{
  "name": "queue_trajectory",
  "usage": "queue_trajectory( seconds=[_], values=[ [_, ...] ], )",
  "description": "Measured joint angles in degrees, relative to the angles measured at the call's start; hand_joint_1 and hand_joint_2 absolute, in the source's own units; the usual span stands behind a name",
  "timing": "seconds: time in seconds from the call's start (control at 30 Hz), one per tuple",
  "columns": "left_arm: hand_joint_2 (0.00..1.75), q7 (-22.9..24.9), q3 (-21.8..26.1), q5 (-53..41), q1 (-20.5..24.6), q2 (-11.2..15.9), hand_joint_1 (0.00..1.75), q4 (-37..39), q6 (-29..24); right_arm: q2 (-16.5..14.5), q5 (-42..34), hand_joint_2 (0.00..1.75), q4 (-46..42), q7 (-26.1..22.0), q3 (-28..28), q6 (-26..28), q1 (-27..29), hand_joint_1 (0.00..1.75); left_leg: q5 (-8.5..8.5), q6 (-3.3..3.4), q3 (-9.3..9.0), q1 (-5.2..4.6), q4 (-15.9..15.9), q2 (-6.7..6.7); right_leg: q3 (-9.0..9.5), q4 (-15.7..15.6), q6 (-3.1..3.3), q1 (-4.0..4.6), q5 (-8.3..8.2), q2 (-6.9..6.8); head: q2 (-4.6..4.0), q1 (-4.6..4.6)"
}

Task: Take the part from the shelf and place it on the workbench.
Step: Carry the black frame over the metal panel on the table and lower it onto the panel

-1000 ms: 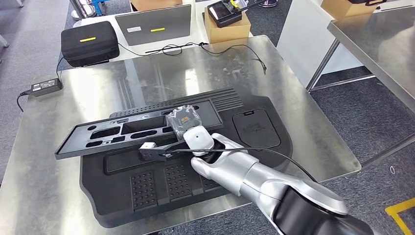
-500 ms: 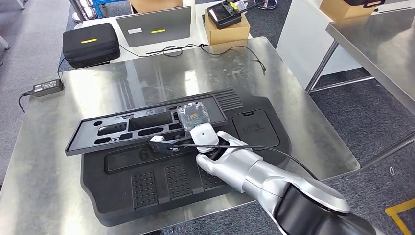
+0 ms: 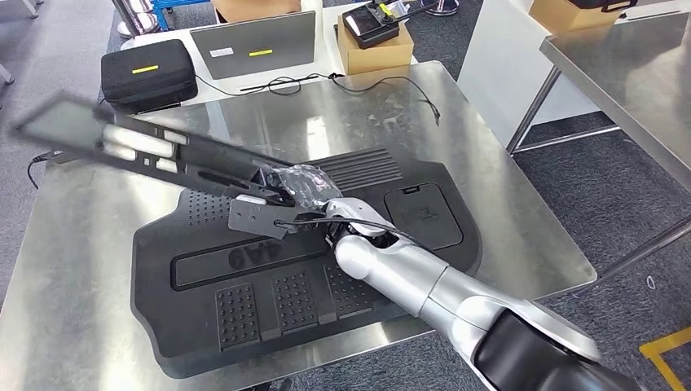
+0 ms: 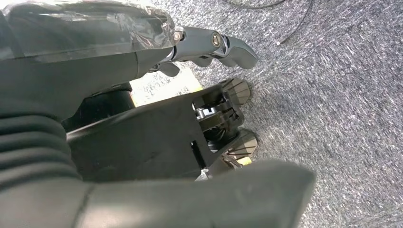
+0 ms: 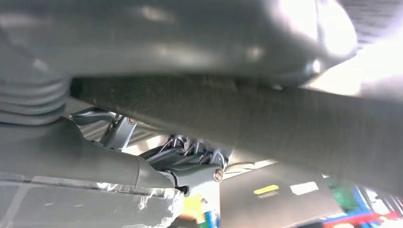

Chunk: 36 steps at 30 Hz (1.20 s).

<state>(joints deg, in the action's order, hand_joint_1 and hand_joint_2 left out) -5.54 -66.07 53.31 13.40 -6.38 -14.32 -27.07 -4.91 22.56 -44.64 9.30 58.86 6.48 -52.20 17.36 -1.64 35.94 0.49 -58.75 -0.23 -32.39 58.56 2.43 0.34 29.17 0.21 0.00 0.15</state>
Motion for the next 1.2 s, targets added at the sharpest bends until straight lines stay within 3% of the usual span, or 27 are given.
queue_trajectory(
  seconds=[0.17,0.4,0.7,1.03,1.2],
  values=[
    [0.0,-0.9,0.3,0.2,-0.2,0.0,0.0,0.0,-0.5,2.5,-16.8,0.0,-10.8,-8.1,-3.5,1.5,4.9,0.0,0.0,0.0,-0.01,0.01,0.0,-0.02,0.0,0.0,0.0,0.01,0.0,-0.02,0.0,-0.02],
    [0.0,-2.5,1.2,1.0,-0.9,0.0,0.0,0.0,-1.5,6.6,-33.4,0.0,-26.5,-15.2,-8.6,1.6,11.1,0.0,0.02,-0.01,0.0,0.0,0.0,-0.01,-0.02,0.0,0.0,-0.01,0.01,-0.02,0.0,0.02],
    [0.0,-3.3,1.8,1.1,-1.4,0.0,0.0,0.0,-2.2,10.9,-23.7,0.0,-37.4,-11.5,-9.7,6.3,13.7,0.0,0.06,-0.06,-0.01,0.0,0.1,0.01,-0.01,0.0,0.0,0.0,0.0,0.0,0.0,0.04],
    [0.0,-3.3,2.8,1.3,-1.5,0.0,0.0,-0.1,-2.8,12.3,-22.9,0.0,-41.9,-11.4,-9.7,6.6,14.3,0.0,0.06,-0.06,-0.01,0.0,0.1,0.01,-0.03,0.0,0.0,0.0,0.01,-0.01,0.0,0.04],
    [0.0,-3.6,3.1,1.6,-1.6,0.0,0.0,-0.4,-3.3,12.8,-21.8,0.0,-44.5,-13.8,-10.1,10.2,15.5,0.0,0.06,-0.07,-0.01,0.0,0.1,0.01,-0.04,0.0,0.0,-0.01,0.01,-0.01,0.0,0.03]
  ],
)
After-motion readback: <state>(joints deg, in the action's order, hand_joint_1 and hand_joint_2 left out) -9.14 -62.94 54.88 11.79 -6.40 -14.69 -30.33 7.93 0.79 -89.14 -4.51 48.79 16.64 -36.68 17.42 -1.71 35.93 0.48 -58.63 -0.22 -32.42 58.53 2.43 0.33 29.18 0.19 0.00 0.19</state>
